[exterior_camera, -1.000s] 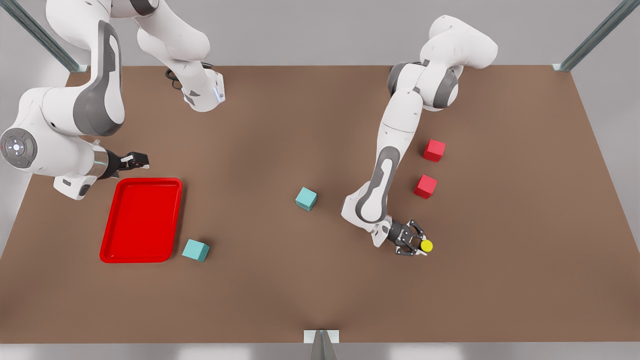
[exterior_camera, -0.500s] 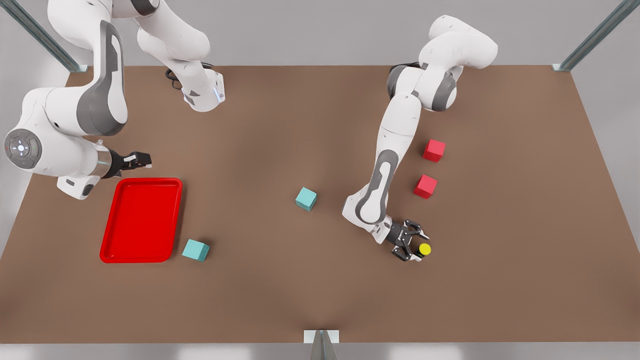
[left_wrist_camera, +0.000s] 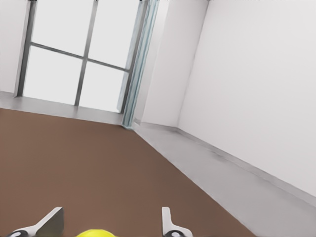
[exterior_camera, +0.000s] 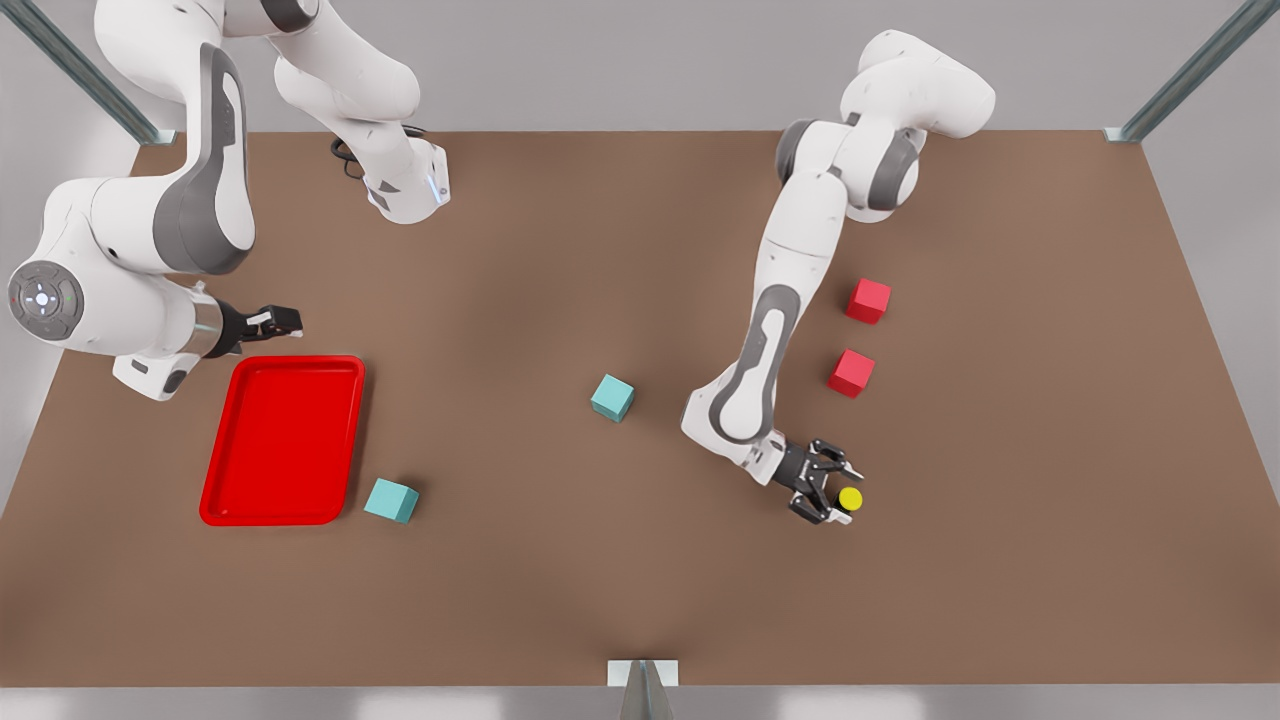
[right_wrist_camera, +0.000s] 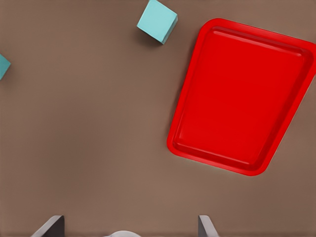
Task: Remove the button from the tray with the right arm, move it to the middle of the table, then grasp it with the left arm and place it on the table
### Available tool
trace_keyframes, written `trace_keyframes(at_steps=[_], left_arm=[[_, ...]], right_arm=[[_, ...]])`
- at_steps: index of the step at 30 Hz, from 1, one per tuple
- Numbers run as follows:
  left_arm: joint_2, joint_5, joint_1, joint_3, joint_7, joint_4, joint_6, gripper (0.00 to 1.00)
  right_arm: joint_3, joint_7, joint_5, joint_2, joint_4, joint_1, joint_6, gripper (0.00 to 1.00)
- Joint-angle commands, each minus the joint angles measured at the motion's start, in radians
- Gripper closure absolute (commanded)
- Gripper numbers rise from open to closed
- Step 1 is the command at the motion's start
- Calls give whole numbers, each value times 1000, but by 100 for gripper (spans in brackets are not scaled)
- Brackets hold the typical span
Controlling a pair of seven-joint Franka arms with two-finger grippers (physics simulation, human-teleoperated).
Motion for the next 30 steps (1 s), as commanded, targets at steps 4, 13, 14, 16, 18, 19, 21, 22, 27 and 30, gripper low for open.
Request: trace_keyframes(at_steps=[4, 13, 14, 16, 18, 19, 21, 22, 27, 30], left_arm=[[-75, -64, 3, -3, 389, 17, -29, 4], [-318, -1489, 256, -16, 2389, 269, -323, 0], [-347, -1484, 333, -12, 2582, 353, -473, 0], [-494, -1308, 354, -16, 2693, 376, -567, 0], [-721, -1233, 376, -67, 2782, 228, -546, 0], [-867, -1211, 397, -101, 2784, 68, -451, 0], [-974, -1203, 463, -176, 2848, -64, -382, 0], [-982, -1203, 465, -176, 2871, -65, -385, 0], [-985, -1203, 465, -188, 2897, -65, -394, 0], [-985, -1205, 466, -188, 2897, -65, -394, 0]], right_arm=[[0, -4, 0, -4, 3, 5, -3, 0], [69, -57, -57, -13, 281, 88, -193, 0], [62, -54, -12, -10, 302, 63, -193, 0], [69, -48, -4, -6, 291, 72, -147, 0], [69, -50, -29, -6, 272, 81, -74, 0], [73, -63, -80, -7, 239, 83, -86, 0], [73, -119, -78, -16, 40, 49, -11, 0], [73, -87, -58, -15, 87, 54, -15, 0], [73, 237, -156, -10, 78, 121, 35, 0], [73, 236, -158, -10, 78, 123, 28, 0]])
